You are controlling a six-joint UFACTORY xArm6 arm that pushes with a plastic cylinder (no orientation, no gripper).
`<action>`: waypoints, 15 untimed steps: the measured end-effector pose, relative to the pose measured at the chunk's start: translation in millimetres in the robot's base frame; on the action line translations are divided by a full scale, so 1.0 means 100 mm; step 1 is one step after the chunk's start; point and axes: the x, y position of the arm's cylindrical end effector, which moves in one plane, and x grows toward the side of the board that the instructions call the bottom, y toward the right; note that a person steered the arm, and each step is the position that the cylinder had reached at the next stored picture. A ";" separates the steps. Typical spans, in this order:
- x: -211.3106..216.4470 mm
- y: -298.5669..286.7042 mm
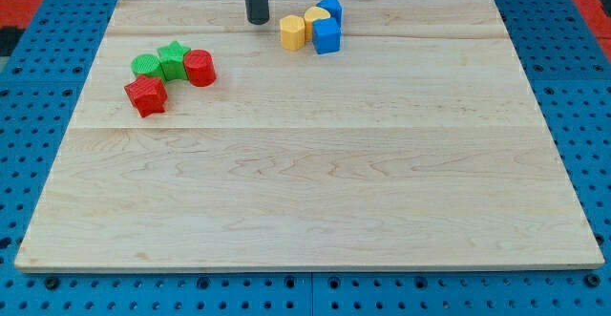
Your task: Push the green star green circle and the red circle slightly down
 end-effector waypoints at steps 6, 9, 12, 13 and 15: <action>0.45 -0.10; 0.62 -0.38; 0.75 -0.79; 0.83 -0.91; 1.03 -0.99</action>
